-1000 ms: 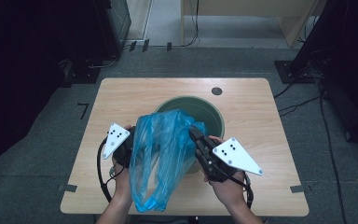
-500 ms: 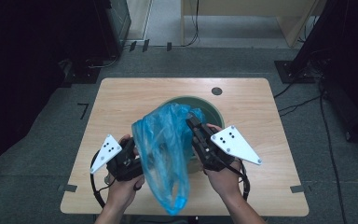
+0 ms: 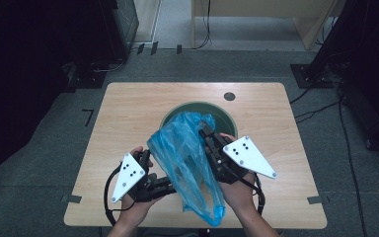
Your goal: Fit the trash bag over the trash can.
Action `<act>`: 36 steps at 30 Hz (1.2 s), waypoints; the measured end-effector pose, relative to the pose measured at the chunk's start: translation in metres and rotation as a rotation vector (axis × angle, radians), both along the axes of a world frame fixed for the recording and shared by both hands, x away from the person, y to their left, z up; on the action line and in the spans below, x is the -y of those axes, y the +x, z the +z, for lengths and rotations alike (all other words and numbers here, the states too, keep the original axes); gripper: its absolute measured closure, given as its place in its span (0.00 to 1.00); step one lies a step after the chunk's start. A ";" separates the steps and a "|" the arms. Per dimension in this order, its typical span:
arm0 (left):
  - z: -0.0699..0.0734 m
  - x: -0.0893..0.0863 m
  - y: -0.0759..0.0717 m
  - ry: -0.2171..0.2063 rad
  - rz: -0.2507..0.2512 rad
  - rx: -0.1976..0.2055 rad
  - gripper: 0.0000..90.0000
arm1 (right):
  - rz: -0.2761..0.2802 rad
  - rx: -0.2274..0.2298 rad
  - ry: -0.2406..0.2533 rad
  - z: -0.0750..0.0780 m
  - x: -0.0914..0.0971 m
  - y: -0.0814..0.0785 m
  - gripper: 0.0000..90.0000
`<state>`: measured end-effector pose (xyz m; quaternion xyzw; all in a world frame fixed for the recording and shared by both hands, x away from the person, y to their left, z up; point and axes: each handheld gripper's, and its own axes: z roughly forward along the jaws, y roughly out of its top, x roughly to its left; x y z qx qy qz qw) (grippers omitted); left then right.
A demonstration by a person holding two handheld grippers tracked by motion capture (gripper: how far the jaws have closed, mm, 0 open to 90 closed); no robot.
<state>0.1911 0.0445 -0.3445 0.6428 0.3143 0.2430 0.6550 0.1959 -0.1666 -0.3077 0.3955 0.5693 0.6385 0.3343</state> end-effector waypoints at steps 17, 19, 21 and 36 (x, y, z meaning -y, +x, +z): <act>-0.006 -0.058 0.029 -0.173 0.021 -0.191 1.00 | -0.080 -0.035 -0.075 -0.023 0.067 -0.025 1.00; -0.012 -0.069 0.028 -0.190 0.025 -0.228 1.00 | -0.107 -0.064 -0.066 -0.026 0.082 -0.027 1.00; -0.016 -0.077 0.025 -0.180 0.024 -0.243 1.00 | -0.120 -0.095 -0.054 -0.032 0.095 -0.030 1.00; -0.048 -0.093 -0.023 -0.076 -0.090 -0.264 1.00 | -0.095 -0.165 -0.071 -0.060 0.120 -0.071 1.00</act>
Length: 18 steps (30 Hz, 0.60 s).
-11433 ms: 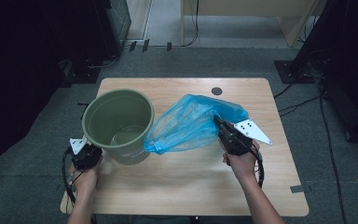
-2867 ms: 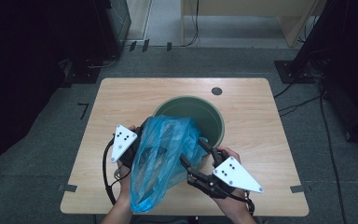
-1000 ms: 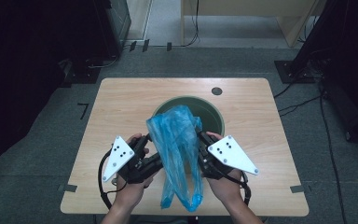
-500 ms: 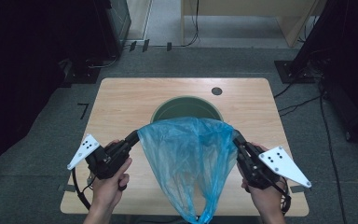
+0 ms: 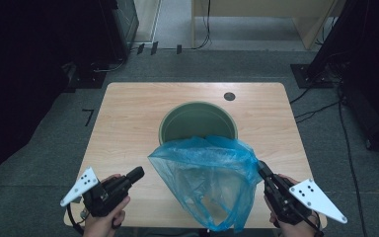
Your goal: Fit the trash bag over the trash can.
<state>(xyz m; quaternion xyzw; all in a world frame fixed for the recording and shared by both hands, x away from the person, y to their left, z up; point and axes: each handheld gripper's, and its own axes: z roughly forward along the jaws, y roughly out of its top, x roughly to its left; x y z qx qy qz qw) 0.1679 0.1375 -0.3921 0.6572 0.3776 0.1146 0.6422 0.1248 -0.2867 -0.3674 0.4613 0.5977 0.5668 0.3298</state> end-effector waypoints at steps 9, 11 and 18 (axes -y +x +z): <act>-0.043 0.054 -0.028 0.068 -0.024 0.082 0.49 | 0.001 0.010 0.025 0.001 -0.007 0.006 1.00; -0.044 0.060 -0.031 0.090 0.012 0.086 0.38 | 0.001 0.013 0.024 0.001 -0.008 0.007 1.00; -0.055 0.094 -0.031 0.183 0.003 0.001 0.21 | 0.005 0.013 0.032 0.000 -0.012 0.010 1.00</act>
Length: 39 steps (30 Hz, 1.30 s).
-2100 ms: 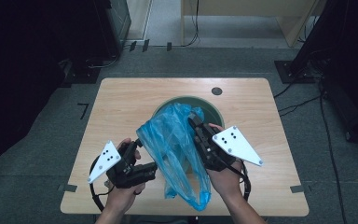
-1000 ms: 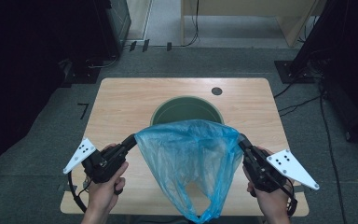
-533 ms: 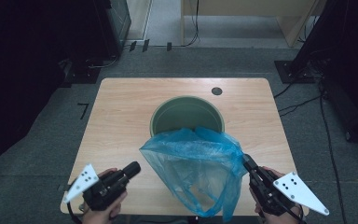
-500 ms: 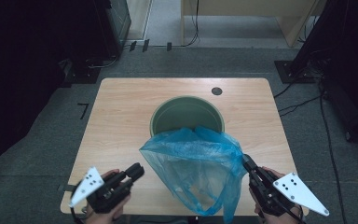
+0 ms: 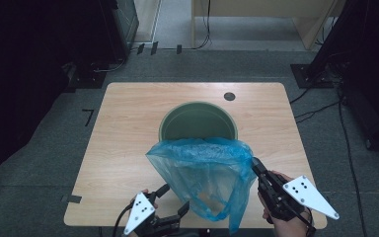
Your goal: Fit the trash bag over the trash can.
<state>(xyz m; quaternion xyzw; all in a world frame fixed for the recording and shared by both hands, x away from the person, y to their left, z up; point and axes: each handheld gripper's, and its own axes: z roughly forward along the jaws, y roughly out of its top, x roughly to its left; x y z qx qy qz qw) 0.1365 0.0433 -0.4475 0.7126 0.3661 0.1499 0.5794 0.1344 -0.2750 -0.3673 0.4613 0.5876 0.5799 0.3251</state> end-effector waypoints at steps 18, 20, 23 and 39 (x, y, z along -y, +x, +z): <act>0.045 -0.070 0.034 -0.254 -0.134 -0.042 0.99 | -0.050 -0.061 -0.155 -0.021 0.004 0.027 1.00; 0.052 -0.077 0.044 -0.297 -0.138 -0.055 0.99 | -0.033 -0.065 -0.188 -0.023 0.000 0.033 1.00; 0.060 -0.083 0.060 -0.340 -0.128 -0.088 0.99 | -0.022 -0.057 -0.221 -0.022 -0.005 0.041 1.00; 0.091 -0.076 0.144 -0.309 -0.006 -0.108 0.96 | -0.004 -0.069 -0.236 -0.003 -0.005 0.088 0.97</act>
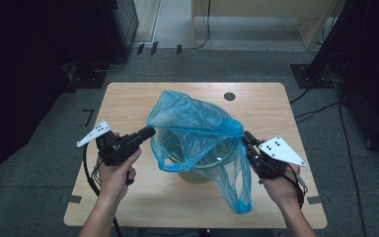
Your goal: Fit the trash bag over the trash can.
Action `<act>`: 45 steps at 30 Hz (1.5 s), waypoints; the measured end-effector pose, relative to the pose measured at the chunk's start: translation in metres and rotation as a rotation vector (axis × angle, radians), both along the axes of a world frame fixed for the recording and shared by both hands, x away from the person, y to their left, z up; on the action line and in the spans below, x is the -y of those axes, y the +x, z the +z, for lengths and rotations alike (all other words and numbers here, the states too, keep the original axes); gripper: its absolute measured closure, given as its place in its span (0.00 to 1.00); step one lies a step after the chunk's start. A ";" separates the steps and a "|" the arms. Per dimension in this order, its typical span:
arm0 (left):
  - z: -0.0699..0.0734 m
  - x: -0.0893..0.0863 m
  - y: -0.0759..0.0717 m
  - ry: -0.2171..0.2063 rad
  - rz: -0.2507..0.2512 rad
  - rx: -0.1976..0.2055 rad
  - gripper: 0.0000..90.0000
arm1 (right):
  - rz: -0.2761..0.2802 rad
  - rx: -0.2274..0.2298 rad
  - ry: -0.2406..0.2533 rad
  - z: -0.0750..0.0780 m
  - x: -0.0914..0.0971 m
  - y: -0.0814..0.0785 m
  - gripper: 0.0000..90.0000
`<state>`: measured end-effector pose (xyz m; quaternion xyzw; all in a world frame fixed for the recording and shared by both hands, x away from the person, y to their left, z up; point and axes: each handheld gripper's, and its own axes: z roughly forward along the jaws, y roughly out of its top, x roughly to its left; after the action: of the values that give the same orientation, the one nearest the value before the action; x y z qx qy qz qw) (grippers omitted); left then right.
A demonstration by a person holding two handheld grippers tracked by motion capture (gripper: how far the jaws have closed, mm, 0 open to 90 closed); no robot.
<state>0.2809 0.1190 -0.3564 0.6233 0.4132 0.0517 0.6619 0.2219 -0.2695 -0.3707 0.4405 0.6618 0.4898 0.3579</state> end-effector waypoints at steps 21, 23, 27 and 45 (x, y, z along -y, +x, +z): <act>-0.011 0.005 0.050 -0.116 -0.018 -0.121 1.00 | -0.024 -0.066 -0.048 -0.011 -0.004 0.042 1.00; -0.014 0.004 0.055 -0.121 -0.006 -0.146 1.00 | -0.025 -0.071 -0.048 -0.012 -0.005 0.047 1.00; -0.025 0.009 0.063 -0.091 0.007 -0.183 1.00 | -0.030 -0.084 -0.043 -0.015 -0.007 0.056 1.00; -0.051 0.011 0.073 0.004 0.034 -0.220 1.00 | -0.030 -0.122 0.075 -0.034 -0.003 0.076 0.97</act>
<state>0.3540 0.1078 -0.4077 0.6193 0.4937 -0.0051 0.6105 0.2983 -0.2665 -0.4048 0.4926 0.6568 0.4810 0.3076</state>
